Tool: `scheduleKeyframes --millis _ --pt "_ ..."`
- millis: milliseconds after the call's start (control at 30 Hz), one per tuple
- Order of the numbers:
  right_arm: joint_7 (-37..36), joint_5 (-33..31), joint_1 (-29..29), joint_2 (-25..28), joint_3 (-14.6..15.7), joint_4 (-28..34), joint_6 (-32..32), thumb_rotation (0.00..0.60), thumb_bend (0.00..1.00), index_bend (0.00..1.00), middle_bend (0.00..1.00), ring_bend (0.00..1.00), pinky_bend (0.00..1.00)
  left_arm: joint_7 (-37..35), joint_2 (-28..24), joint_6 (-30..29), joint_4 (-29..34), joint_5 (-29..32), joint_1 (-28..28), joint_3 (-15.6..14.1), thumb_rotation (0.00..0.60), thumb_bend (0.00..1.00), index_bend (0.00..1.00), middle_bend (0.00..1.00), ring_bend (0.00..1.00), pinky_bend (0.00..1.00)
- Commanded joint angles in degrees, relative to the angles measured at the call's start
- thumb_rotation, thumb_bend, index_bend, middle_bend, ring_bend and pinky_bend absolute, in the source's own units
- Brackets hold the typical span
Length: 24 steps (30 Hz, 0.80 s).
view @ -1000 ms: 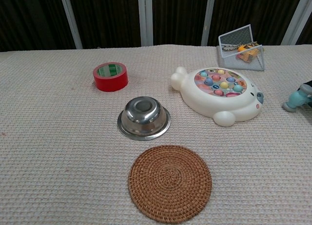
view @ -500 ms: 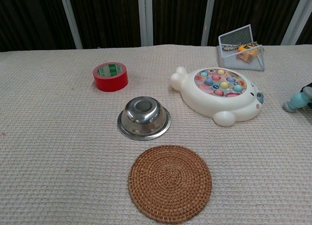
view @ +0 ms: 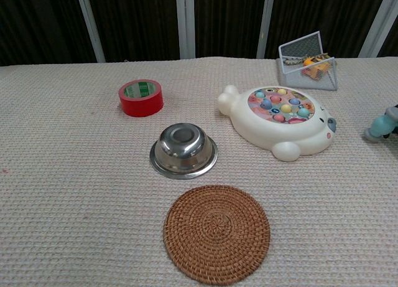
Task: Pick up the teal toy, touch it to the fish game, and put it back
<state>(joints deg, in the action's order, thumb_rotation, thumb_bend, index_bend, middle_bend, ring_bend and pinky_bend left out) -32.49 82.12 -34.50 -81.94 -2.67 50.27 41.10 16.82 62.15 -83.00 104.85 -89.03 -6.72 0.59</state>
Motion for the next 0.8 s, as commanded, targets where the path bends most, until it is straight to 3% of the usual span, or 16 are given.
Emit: scheduleKeyframes --millis 33,500,800 --pt "0.12 0.09 0.06 0.2 -0.27 0.27 0.99 0.6 0.69 0.69 0.55 0.35 0.17 -0.1 0.03 0.05 -0.11 0.07 -0.08 0.06 0.6 0.16 0.09 0.0 0.0 0.0" --pt "2.13 0.06 0.07 2.7 -1.51 4.48 4.66 0.6 0.73 0.83 0.66 0.46 0.28 -0.71 0.25 0.26 -0.79 0.15 -0.36 0.11 0.6 0.16 0.08 0.0 0.0 0.0" --pt "7.37 1.71 -2.31 6.44 -2.27 11.13 5.54 0.6 0.78 0.9 0.71 0.51 0.37 -1.01 0.53 0.57 -1.11 0.09 -0.55 -0.02 0.6 0.16 0.08 0.0 0.0 0.0"
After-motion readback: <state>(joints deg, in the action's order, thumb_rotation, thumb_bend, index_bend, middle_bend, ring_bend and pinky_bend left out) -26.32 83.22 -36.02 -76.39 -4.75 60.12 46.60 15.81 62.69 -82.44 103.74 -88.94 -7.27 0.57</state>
